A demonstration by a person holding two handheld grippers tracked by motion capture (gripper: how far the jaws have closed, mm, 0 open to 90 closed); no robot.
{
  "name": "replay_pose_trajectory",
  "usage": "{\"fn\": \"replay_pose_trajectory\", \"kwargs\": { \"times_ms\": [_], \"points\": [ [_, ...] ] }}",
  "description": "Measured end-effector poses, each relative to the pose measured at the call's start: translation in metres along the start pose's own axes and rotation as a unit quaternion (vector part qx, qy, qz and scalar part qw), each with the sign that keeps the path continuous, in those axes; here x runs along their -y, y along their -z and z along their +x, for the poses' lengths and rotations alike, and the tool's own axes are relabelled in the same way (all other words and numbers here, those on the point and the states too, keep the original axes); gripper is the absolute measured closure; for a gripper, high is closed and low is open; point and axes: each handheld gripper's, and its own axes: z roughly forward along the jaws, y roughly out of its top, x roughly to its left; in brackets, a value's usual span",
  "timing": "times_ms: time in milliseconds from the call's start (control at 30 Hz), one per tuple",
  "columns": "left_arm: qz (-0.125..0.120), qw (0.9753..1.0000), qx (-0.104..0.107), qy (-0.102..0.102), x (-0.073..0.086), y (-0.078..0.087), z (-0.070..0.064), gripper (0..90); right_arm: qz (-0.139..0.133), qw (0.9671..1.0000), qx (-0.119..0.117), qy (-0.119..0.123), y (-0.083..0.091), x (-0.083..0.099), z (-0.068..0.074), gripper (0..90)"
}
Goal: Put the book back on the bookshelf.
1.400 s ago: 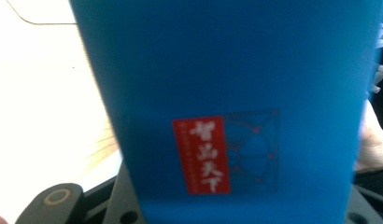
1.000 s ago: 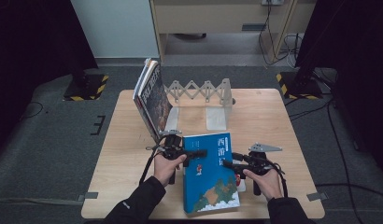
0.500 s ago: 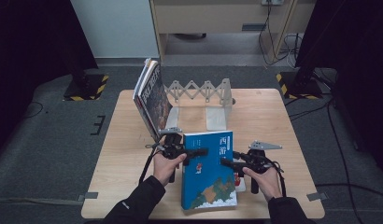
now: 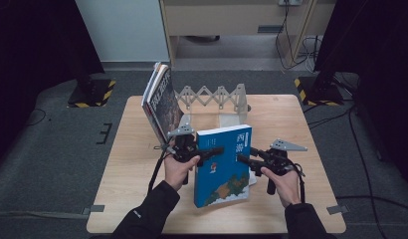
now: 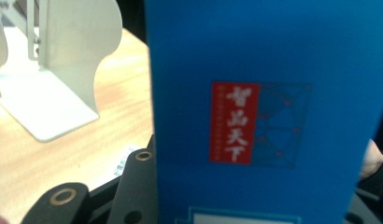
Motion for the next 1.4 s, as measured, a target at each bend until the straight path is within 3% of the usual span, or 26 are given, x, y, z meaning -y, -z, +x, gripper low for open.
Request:
{"fn": "replay_pose_trajectory", "kwargs": {
  "times_ms": [367,667,933,1133,1333,1400],
  "points": [
    [0.004,0.9997,0.003,-0.022,0.015,0.003,-0.003,60.4,0.009,0.9995,0.009,0.03,0.003,0.003,0.003,42.4],
    [0.003,0.9989,-0.005,-0.046,0.026,0.014,-0.013,59.7,-0.002,0.9988,-0.002,0.05,0.005,0.008,0.013,45.6],
    [-0.004,0.9976,-0.018,-0.067,0.029,0.01,-0.021,58.5,-0.007,0.9983,-0.009,0.058,0.012,0.011,0.015,47.0],
    [-0.006,0.9974,-0.021,-0.068,0.029,0.006,-0.019,58.2,-0.009,0.998,-0.008,0.062,0.014,0.012,0.015,47.8],
    [-0.004,0.9984,-0.022,-0.051,0.028,0.007,-0.02,60.3,-0.01,0.9984,-0.017,0.053,0.013,0.013,0.012,46.5],
    [-0.003,0.9988,-0.028,-0.041,0.028,0.008,-0.02,60.5,-0.001,0.9984,-0.007,0.056,0.013,0.014,0.009,43.9]
  ]
}}
